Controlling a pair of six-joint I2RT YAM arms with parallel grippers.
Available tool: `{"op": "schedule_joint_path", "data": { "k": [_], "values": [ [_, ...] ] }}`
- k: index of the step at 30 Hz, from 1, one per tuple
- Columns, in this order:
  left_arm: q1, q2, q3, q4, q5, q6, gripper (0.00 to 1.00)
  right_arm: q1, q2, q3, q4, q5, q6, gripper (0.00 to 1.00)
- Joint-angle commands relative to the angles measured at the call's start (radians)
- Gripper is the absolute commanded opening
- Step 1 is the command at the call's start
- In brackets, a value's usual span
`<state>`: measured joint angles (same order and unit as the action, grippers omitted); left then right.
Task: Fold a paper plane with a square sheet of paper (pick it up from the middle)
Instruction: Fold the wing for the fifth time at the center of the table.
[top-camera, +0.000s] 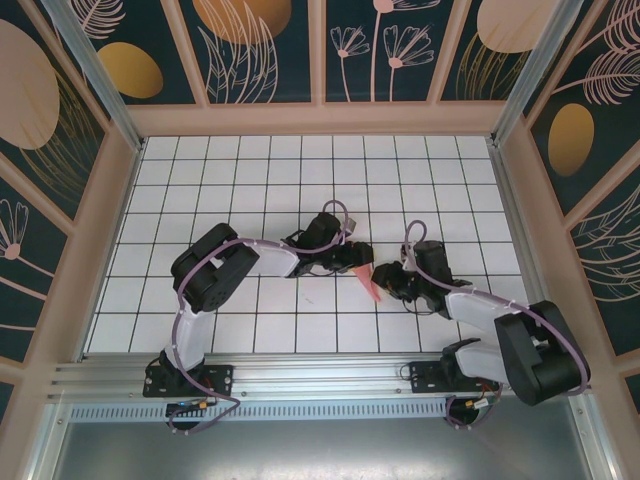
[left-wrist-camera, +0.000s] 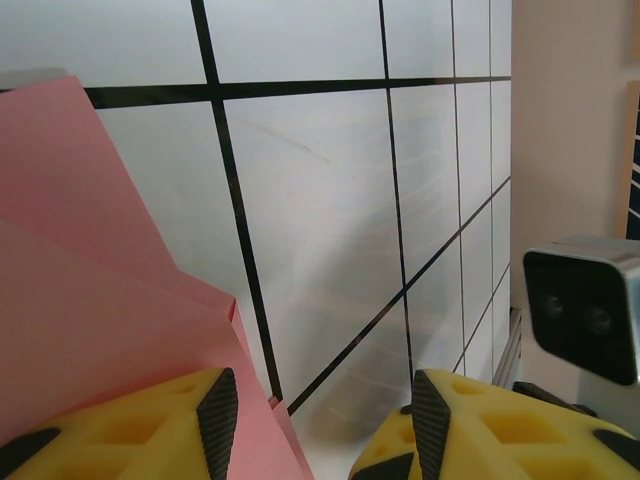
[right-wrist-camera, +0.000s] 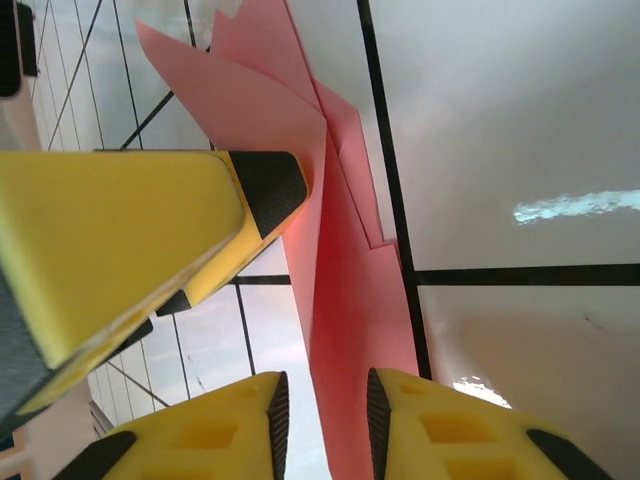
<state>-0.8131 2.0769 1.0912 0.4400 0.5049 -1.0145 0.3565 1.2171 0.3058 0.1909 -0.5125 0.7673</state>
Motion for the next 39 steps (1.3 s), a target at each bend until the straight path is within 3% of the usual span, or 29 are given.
{"op": "schedule_joint_path", "data": {
  "k": [1,15,30,35,39],
  "values": [
    [0.001,0.049,0.013,-0.1,-0.033,0.045,0.52,0.014,-0.011,0.041,-0.152,0.039,-0.073,0.33],
    [0.001,0.05,0.029,-0.116,-0.027,0.054,0.52,0.05,0.052,0.084,-0.181,0.017,-0.127,0.35],
    [0.0,0.051,0.032,-0.13,-0.027,0.06,0.52,0.05,0.135,0.047,-0.184,0.034,-0.115,0.11],
    [0.0,0.051,0.033,-0.136,-0.026,0.064,0.52,0.054,0.156,0.049,-0.233,0.1,-0.121,0.09],
    [0.001,0.051,0.038,-0.146,-0.029,0.069,0.52,0.055,0.112,0.064,-0.264,0.134,-0.115,0.13]
  ]
}}
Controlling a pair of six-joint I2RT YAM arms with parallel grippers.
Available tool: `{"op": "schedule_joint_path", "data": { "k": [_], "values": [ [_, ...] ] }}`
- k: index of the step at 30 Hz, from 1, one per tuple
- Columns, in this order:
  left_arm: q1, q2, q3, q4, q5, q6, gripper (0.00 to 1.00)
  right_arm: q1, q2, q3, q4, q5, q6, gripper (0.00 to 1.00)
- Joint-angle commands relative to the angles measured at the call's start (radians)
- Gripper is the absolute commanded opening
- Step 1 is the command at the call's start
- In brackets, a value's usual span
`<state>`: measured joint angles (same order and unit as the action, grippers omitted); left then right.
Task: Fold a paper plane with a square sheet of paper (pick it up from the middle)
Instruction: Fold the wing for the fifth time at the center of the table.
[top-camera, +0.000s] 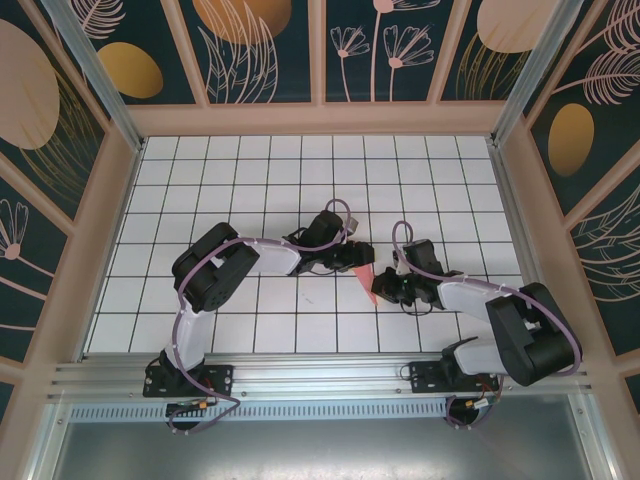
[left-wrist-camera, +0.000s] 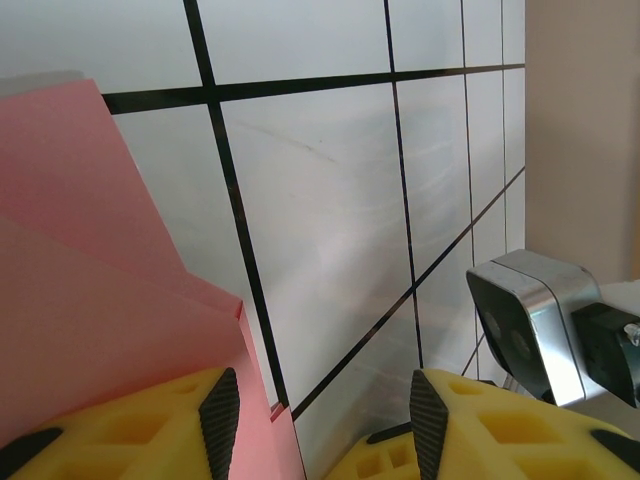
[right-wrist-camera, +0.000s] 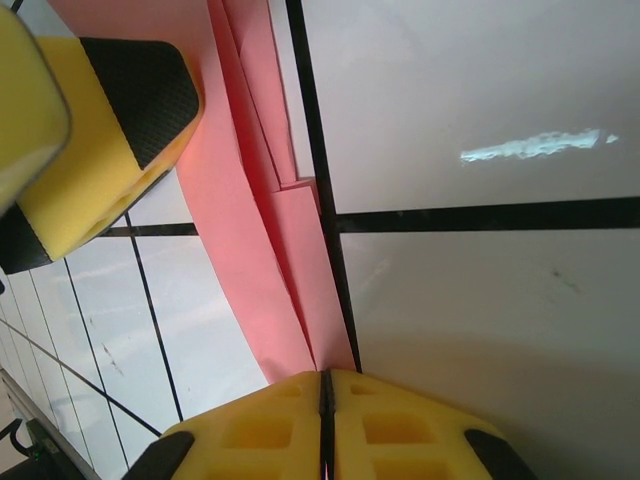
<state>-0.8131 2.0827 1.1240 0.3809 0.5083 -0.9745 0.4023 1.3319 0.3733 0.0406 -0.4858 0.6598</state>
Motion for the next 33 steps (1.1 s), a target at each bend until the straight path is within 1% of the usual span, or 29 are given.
{"op": "schedule_joint_path", "data": {
  "k": [1,6,8,9,12,17,20,24,28,33],
  "values": [
    [0.0,0.046,0.007,-0.096,-0.035,0.033,0.52,0.009,-0.032,0.007,-0.124,0.108,-0.006,0.17],
    [0.0,0.046,0.008,-0.111,-0.04,0.042,0.51,0.009,-0.175,0.051,-0.157,0.086,0.006,0.22],
    [0.0,0.046,0.008,-0.112,-0.039,0.041,0.51,0.007,-0.198,0.049,-0.134,0.038,0.01,0.21],
    [0.0,0.046,0.009,-0.113,-0.04,0.041,0.51,0.007,-0.196,0.048,-0.112,0.0,0.015,0.18],
    [0.0,0.048,0.011,-0.114,-0.039,0.042,0.51,0.014,-0.166,0.031,-0.021,-0.098,0.041,0.1],
    [0.0,0.05,0.016,-0.115,-0.037,0.043,0.52,0.014,-0.079,0.052,0.025,-0.164,0.023,0.02],
    [0.0,0.05,0.019,-0.121,-0.033,0.046,0.51,0.013,-0.039,0.058,0.028,-0.17,0.014,0.01],
    [0.001,0.05,0.02,-0.127,-0.034,0.05,0.51,-0.002,-0.012,0.053,0.003,-0.132,-0.008,0.0],
    [0.0,0.051,0.018,-0.128,-0.036,0.051,0.51,-0.045,0.002,0.016,0.022,-0.155,-0.013,0.0],
    [0.0,0.054,0.019,-0.13,-0.033,0.054,0.51,-0.062,0.03,-0.031,0.051,-0.173,-0.013,0.0]
  ]
}}
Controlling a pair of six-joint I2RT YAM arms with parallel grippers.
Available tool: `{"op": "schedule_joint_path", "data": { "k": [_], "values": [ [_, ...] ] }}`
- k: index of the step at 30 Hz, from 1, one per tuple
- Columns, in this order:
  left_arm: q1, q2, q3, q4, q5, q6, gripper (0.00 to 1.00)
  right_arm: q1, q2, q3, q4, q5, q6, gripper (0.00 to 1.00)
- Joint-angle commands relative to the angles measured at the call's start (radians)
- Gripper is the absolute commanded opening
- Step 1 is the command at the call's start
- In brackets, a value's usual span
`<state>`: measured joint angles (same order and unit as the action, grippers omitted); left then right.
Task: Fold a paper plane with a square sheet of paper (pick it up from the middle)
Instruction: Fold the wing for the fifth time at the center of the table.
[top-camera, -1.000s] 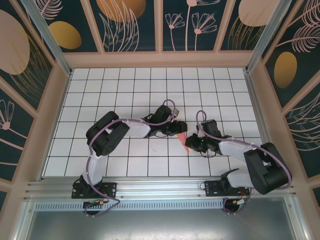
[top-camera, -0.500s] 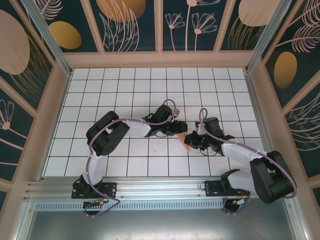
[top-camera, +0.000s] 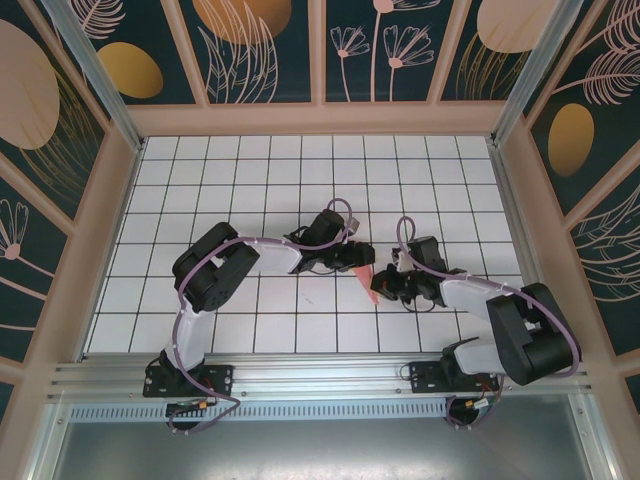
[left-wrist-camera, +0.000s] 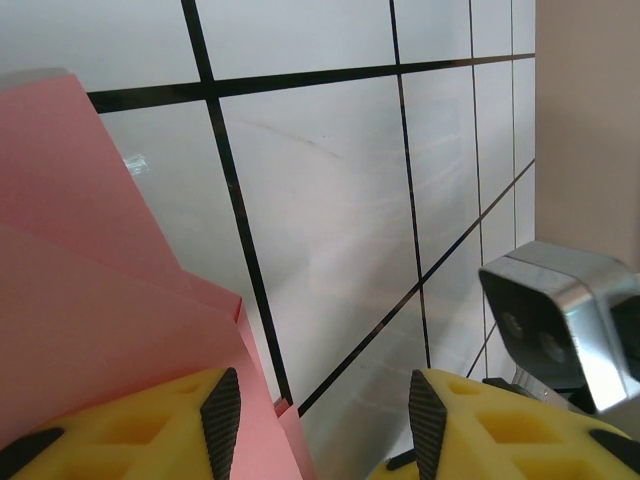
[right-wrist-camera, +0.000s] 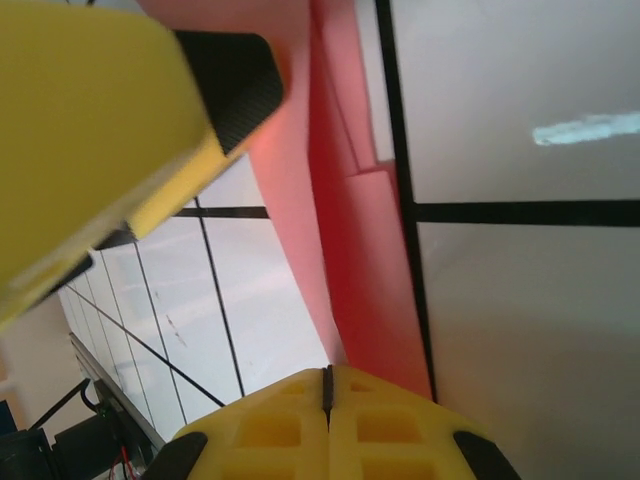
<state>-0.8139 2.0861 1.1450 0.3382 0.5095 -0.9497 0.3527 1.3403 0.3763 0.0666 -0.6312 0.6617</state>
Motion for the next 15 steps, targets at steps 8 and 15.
{"op": "schedule_joint_path", "data": {
  "k": [8,15],
  "values": [
    [0.002,0.048,0.0,-0.096,-0.033,0.033,0.51,-0.021,-0.099,0.004,-0.036,-0.013,-0.016,0.0],
    [0.001,0.055,0.004,-0.097,-0.034,0.032,0.51,-0.005,-0.118,0.013,-0.012,-0.102,-0.013,0.0]
  ]
}}
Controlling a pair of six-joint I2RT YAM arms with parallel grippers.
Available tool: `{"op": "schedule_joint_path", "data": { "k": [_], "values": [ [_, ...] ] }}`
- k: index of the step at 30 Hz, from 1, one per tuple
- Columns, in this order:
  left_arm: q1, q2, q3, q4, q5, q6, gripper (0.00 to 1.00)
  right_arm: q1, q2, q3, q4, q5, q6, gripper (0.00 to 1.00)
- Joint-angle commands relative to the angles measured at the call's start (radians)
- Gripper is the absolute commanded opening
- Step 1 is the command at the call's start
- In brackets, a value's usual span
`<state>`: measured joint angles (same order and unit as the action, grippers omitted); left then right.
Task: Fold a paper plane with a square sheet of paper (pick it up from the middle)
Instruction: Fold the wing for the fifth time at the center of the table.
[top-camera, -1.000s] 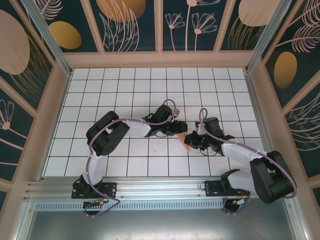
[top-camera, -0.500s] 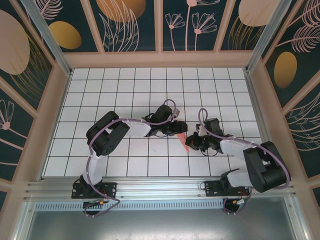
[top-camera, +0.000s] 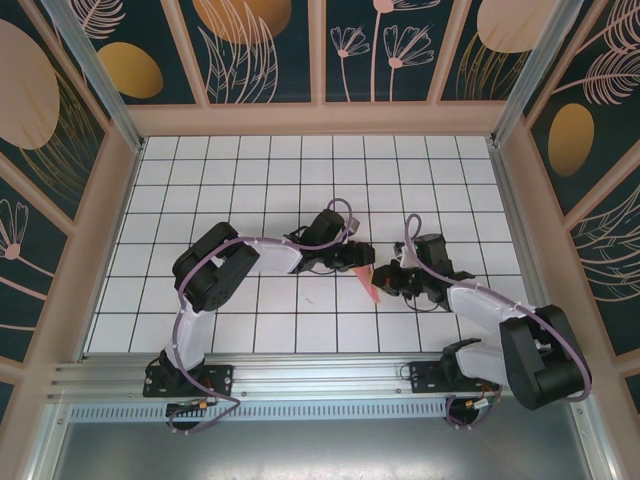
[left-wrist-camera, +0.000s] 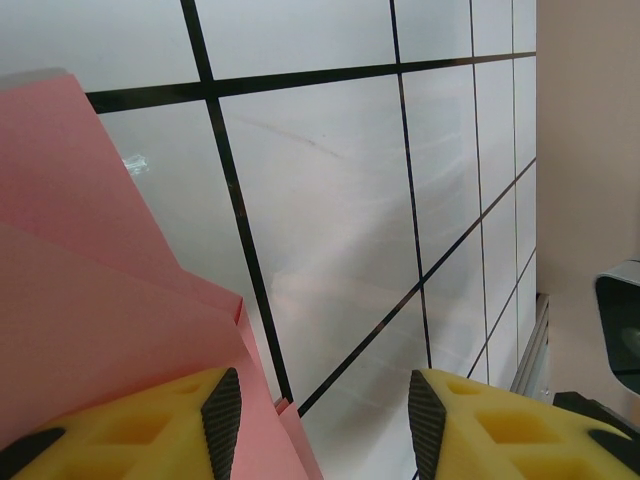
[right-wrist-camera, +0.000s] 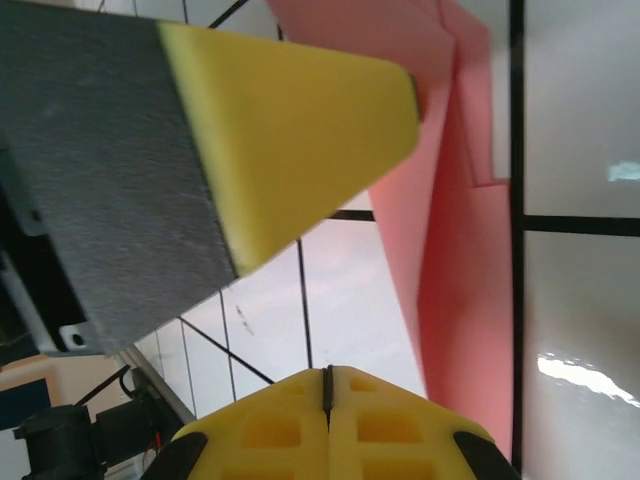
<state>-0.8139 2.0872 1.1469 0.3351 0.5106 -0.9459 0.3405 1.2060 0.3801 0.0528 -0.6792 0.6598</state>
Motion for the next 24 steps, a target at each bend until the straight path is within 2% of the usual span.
{"op": "schedule_joint_path", "data": {
  "k": [1,6,16,24],
  "values": [
    [0.002,0.054,0.003,-0.095,-0.035,0.029,0.51,0.012,0.031,0.009,0.014,-0.062,-0.012,0.0],
    [0.001,0.054,0.003,-0.098,-0.034,0.027,0.51,0.015,0.119,0.018,0.044,-0.055,-0.026,0.0],
    [0.002,0.056,-0.001,-0.106,-0.035,0.033,0.51,-0.009,0.223,-0.044,-0.011,0.09,-0.034,0.0],
    [0.001,0.059,0.005,-0.109,-0.039,0.036,0.51,-0.016,0.183,-0.06,-0.042,0.093,-0.029,0.0]
  ]
}}
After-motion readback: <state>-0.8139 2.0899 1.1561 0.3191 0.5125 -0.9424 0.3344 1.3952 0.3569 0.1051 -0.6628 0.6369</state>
